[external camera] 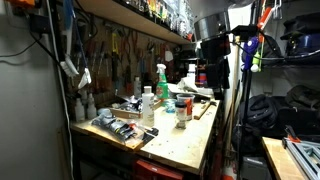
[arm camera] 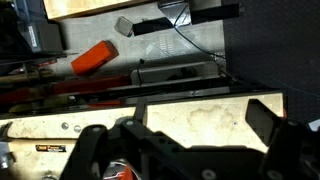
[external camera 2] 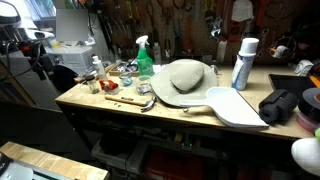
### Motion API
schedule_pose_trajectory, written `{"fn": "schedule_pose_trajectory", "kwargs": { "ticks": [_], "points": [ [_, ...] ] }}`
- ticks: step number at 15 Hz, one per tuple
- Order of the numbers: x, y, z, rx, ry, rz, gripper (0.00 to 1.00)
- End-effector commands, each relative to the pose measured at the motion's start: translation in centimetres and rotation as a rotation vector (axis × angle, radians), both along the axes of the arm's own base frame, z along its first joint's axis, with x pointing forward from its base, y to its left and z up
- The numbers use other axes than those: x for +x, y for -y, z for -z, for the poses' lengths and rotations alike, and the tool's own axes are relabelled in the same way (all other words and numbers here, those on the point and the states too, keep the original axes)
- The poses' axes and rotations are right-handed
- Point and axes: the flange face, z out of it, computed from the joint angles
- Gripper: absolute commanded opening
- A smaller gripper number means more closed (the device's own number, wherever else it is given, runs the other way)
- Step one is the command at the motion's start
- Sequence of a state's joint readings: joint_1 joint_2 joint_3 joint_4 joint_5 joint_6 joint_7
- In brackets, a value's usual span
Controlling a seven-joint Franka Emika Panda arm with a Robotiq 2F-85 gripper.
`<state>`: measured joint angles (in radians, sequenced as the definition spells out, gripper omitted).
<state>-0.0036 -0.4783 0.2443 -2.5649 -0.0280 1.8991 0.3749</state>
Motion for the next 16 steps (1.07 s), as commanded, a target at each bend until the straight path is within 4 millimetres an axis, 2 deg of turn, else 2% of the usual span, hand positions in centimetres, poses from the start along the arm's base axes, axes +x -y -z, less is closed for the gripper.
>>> {"fn": "schedule_pose_trajectory", "kwargs": {
  "ticks": [1, 12, 13, 16],
  "points": [
    [0.0, 0.0, 0.0, 0.0, -0.001, 0.0, 1.0],
    [0.0, 0.0, 0.0, 0.0, -0.001, 0.0, 1.0],
    [0.5, -1.3, -0.1, 0.05, 0.015, 0.02, 1.0],
    [2.7, -3.6, -0.6, 0.156, 0.155, 0.068, 1.0]
  ]
}}
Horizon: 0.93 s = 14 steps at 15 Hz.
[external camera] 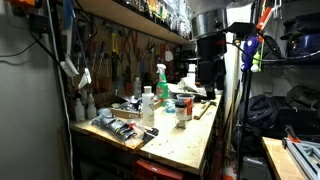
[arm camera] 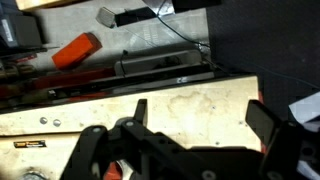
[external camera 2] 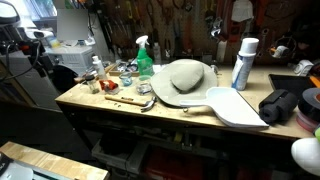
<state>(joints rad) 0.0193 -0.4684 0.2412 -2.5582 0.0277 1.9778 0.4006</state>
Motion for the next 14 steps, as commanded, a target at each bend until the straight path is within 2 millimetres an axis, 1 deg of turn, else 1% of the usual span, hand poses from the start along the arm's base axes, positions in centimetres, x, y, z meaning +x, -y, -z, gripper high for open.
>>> {"fn": "schedule_pose_trajectory", "kwargs": {
  "ticks": [1, 3, 5, 7, 9, 10, 11, 12, 13, 14],
  "points": [
    [2.7, -2.8, -0.2, 0.112, 0.134, 0.05, 1.0],
    [5.0, -3.7, -0.1, 0.165, 0.226, 0.061, 1.0],
    [7.1, -4.2, 0.7, 0.163, 0.3, 0.041, 1.0],
    [9.0, -4.3, 2.1, 0.157, 0.315, 0.015, 1.0],
    [10.4, -4.6, 3.6, 0.149, 0.318, -0.004, 1.0],
    [11.2, -4.4, 4.3, 0.12, 0.328, -0.012, 1.0],
    [11.9, -4.0, 4.5, 0.096, 0.331, -0.004, 1.0],
    [12.4, -3.7, 4.4, 0.079, 0.33, 0.004, 1.0],
    [11.1, -3.9, 4.1, 0.108, 0.323, -0.011, 1.0],
    [11.7, -3.7, 4.4, 0.097, 0.323, -0.006, 1.0]
  ]
}}
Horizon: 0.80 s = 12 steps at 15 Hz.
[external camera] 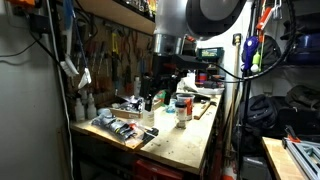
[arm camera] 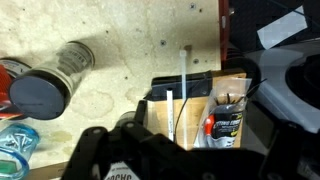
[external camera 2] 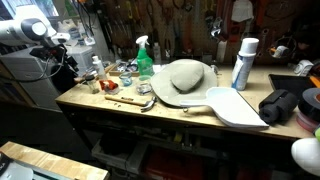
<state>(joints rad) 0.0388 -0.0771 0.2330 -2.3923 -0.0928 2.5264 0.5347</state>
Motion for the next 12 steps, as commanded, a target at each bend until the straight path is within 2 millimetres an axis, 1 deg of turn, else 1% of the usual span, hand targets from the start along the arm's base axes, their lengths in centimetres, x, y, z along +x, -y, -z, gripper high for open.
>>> {"fn": "schedule_pose_trajectory", "kwargs": {
  "ticks": [1, 3, 5, 8, 10, 11, 12],
  "points": [
    [0.4, 0.2, 0.1, -0.002, 0.0, 0.002, 1.0],
    [0.8, 0.2, 0.0, -0.001, 0.002, 0.004, 1.0],
    [1.5, 0.4, 1.2, 0.0, 0.011, 0.0, 1.0],
    [2.6, 1.3, 3.1, 0.016, -0.005, 0.005, 0.99],
    [3.2, 1.7, 4.5, 0.011, -0.015, -0.01, 0.91],
    [3.7, 2.1, 4.9, 0.005, -0.015, -0.009, 0.77],
    [3.9, 2.4, 5.3, 0.0, -0.026, -0.022, 0.7]
  ]
}}
